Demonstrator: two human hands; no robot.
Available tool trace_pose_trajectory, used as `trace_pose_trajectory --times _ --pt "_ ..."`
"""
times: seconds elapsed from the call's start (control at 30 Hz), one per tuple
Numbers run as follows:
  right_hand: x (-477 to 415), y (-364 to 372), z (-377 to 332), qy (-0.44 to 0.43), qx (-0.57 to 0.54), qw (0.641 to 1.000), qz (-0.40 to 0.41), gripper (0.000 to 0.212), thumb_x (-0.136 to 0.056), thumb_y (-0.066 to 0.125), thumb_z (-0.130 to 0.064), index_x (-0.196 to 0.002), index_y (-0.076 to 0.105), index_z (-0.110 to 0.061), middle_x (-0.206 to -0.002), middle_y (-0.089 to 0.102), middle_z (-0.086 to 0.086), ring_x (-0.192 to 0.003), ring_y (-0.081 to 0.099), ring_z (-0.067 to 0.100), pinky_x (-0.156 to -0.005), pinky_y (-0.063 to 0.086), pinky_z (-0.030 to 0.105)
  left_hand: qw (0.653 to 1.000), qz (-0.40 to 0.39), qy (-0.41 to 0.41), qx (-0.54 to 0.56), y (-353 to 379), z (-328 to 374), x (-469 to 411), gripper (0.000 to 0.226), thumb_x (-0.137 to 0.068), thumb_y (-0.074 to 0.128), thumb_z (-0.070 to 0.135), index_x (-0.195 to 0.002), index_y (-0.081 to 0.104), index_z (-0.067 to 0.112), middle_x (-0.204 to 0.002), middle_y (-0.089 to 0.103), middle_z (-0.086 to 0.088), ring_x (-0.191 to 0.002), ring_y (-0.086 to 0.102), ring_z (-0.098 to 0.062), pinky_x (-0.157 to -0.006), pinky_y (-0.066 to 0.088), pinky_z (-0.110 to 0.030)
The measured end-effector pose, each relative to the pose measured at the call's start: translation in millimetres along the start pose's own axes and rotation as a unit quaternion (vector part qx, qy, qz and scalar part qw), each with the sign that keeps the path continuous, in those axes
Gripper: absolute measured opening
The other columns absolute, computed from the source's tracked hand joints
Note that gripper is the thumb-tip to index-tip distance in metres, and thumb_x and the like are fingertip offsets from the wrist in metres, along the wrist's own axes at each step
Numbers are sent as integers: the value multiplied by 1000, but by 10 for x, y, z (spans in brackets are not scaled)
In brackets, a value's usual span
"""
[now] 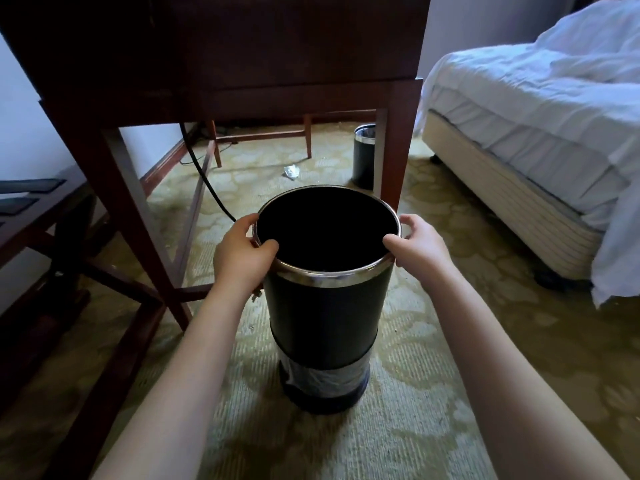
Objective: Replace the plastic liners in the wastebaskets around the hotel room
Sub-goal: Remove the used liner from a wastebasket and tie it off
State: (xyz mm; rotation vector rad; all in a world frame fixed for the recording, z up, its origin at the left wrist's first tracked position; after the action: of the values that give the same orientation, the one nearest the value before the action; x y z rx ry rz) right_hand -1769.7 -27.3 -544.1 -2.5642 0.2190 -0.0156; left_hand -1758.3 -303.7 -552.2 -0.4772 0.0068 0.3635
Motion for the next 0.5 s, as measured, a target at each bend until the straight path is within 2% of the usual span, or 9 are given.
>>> trace_pose_trajectory --times 0.1,0.23,0.3,0.4,0.43,0.5 --pt "23 -128 -164 -23 -26 999 10 44 -85 57 -23 -128 51 -26 -84 61 -3 -85 60 18 -73 48 34 999 30 27 3 -150 254 83 52 -73 62 25 -125 55 27 -74 63 0 -68 61 -18 -66 52 -34" --pt "28 -221 -375 -41 -51 998 10 61 -72 58 -31 -132 51 -25 -96 67 3 -90 61 21 -80 51 41 993 90 70 -10 -431 538 224 51 -82 61 14 -131 53 24 -77 53 20 -68 52 2 -67 49 -26" --pt "35 -219 -488 -53 -69 996 7 70 -64 55 -35 -134 50 -26 -96 66 2 -87 61 21 -82 52 42 988 125 88 -24 -590 652 304 54 -81 61 13 -133 53 24 -75 54 21 -66 52 3 -63 47 -17" --pt "76 -97 -642 -78 -91 993 -14 69 -67 55 -33 -136 47 -28 -101 63 -1 -89 61 19 -88 52 44 982 154 99 -46 -823 720 393 54 -81 60 9 -133 53 23 -75 57 22 -63 53 4 -56 41 -3" --pt "86 -30 -687 -85 -99 991 -24 66 -70 56 -32 -135 46 -28 -100 63 -1 -89 60 19 -89 51 43 980 163 101 -59 -905 724 413 54 -81 60 9 -133 54 23 -80 59 22 -66 54 4 -61 42 -6" --pt "104 135 -754 -91 -107 989 -49 61 -77 58 -25 -136 44 -30 -93 65 1 -85 61 19 -87 52 43 976 178 96 -84 -1069 684 426 54 -79 61 11 -132 56 23 -97 66 14 -81 62 -5 -79 49 -20"
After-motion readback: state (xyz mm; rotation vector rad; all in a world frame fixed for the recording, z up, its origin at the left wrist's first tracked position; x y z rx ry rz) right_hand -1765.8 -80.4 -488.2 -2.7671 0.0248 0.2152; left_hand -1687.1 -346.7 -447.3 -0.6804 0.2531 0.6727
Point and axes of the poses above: each hand's wrist, its own x-axis away from the middle knuckle, its own y-axis out of the palm, z = x × y, the point moved 6 cm from there along -x, towards the middle knuckle
